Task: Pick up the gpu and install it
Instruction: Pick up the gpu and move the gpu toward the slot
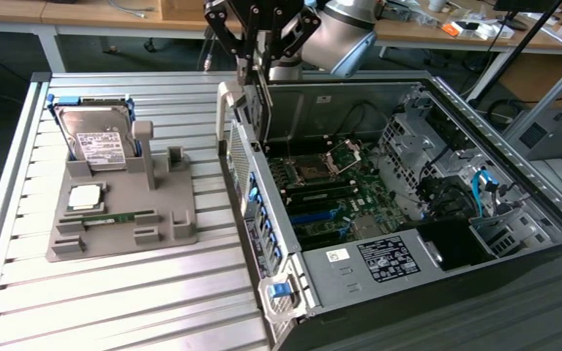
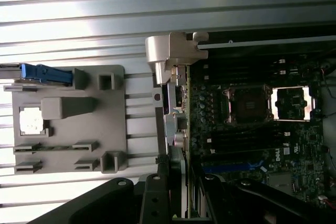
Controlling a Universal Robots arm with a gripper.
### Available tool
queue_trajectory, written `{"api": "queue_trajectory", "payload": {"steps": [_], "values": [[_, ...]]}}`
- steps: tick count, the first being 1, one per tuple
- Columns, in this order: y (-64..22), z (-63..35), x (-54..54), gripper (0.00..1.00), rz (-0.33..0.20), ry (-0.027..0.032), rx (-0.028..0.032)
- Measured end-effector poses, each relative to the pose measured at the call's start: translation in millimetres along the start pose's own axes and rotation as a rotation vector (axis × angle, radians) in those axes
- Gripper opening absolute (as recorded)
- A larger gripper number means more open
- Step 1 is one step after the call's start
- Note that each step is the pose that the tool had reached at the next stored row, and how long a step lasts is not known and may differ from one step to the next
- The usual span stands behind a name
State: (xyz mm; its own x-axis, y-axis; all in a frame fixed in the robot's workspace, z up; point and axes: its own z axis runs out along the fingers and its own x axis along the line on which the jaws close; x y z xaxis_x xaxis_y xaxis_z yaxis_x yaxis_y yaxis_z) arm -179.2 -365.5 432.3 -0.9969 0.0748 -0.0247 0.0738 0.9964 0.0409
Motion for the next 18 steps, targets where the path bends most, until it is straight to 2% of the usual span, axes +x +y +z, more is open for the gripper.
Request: {"api": "queue_trajectory", "payload": {"steps": [18], "values": [[0.5,0.1,-6.0,0.27,0.0,0.0,0.0]]}}
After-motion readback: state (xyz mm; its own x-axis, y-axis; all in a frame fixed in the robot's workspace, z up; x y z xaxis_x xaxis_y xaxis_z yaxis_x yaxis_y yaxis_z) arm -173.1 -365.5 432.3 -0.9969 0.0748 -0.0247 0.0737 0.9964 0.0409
